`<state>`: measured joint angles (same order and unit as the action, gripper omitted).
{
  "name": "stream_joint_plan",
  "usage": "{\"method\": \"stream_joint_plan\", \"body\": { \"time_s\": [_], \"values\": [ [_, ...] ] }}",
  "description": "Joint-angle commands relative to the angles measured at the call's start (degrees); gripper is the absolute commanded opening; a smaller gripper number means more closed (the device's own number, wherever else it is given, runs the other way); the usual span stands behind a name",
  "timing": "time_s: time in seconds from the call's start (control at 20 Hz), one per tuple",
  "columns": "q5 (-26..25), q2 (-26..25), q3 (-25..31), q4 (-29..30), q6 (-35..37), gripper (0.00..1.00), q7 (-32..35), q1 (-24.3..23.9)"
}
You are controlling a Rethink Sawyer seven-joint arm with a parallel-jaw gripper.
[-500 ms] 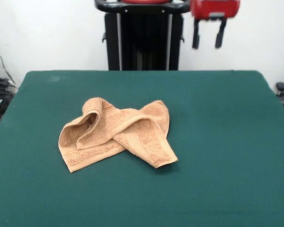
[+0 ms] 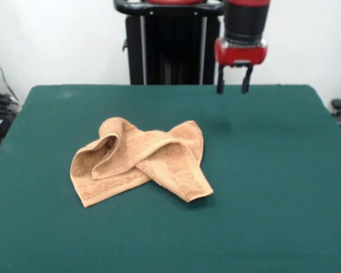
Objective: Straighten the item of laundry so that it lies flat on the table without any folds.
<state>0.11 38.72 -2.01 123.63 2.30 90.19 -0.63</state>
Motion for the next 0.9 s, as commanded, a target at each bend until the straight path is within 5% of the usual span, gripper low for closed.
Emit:
{"method": "stream_joint_plan", "body": {
  "time_s": [0.05, 0.45, 0.9],
  "values": [
    [-0.2, -10.9, 1.1, -1.4, -8.9, 1.00, 12.7, 0.2],
    [-1.4, -16.3, 0.9, 2.9, -17.6, 1.00, 14.8, -0.9],
    [0.6, -15.7, 1.3, 5.5, -18.6, 1.00, 14.3, -0.1]
  ]
}}
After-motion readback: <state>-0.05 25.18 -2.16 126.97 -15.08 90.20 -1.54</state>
